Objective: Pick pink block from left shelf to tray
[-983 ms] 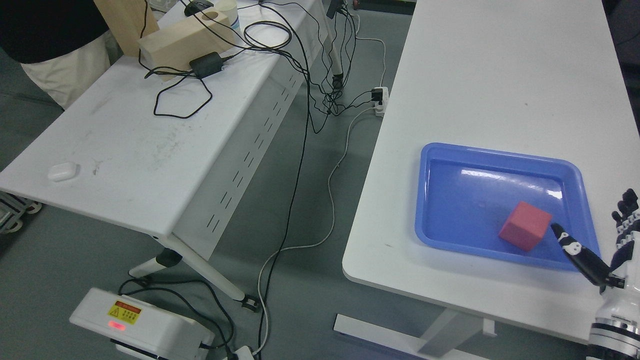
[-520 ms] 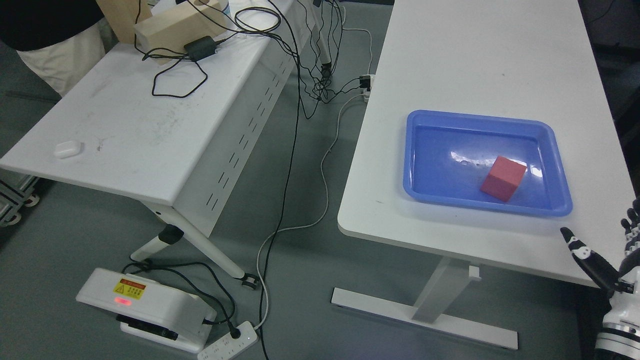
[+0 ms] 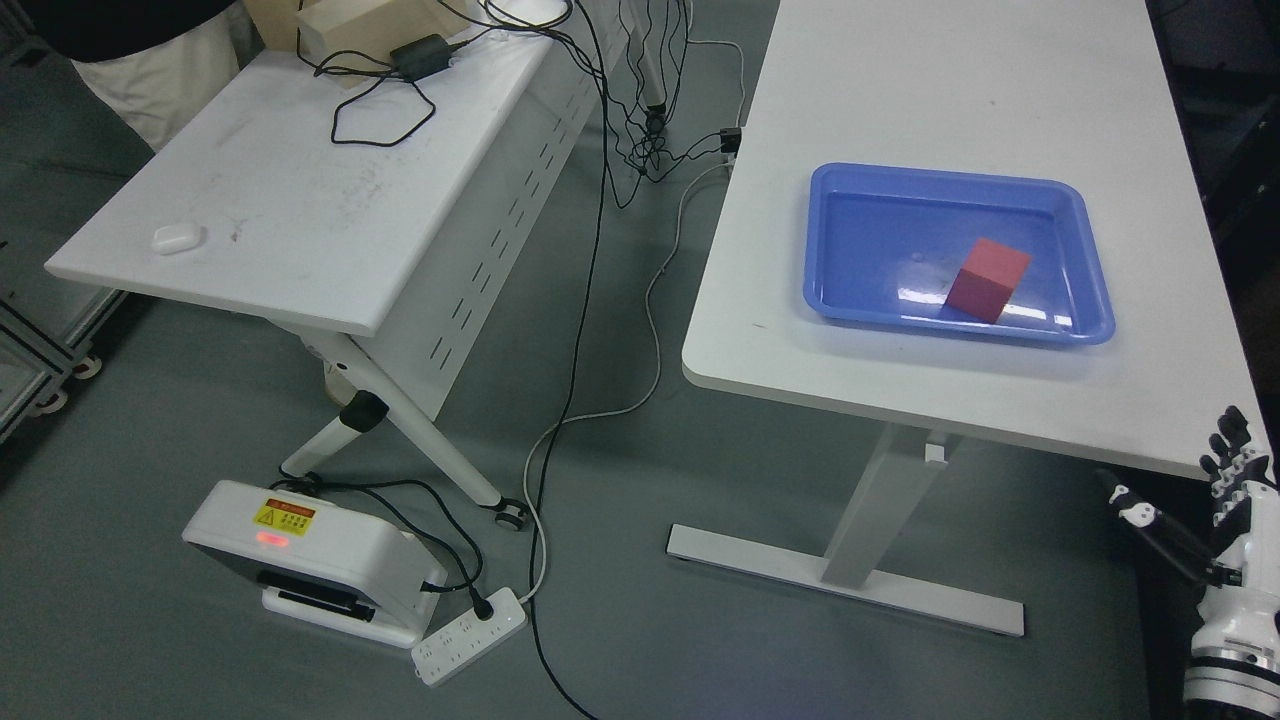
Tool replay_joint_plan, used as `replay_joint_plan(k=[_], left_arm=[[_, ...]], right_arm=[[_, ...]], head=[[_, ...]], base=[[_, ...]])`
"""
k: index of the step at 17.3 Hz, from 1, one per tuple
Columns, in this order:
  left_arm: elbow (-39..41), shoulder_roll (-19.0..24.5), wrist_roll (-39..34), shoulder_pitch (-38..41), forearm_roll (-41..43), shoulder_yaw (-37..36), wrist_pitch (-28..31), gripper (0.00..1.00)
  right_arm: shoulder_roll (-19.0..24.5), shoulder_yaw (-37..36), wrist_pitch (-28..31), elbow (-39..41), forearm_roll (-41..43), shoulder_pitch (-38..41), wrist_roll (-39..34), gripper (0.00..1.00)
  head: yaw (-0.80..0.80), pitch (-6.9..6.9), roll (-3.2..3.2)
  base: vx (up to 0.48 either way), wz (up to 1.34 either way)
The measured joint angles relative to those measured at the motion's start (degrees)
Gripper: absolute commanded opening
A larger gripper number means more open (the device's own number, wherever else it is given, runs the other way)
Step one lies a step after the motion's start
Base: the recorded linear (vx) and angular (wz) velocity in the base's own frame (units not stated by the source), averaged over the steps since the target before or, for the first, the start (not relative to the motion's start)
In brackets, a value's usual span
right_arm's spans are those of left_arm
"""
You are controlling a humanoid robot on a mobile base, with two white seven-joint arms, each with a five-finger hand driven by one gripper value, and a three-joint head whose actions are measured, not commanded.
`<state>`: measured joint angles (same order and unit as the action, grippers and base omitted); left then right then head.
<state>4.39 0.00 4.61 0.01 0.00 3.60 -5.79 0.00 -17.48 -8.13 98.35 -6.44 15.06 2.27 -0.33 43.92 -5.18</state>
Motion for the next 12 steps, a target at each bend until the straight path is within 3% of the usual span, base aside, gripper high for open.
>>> replay_joint_plan(k=[12], left_arm=[[0.0,0.0,0.0,-0.01,0.0,0.0,0.0,1.0]], right_arm=[[0.0,-0.43,0.83,-0.15,0.66,-0.25,-0.21,1.0]], head=[[0.0,0.0,0.0]], base=[[-0.082,-0.04]])
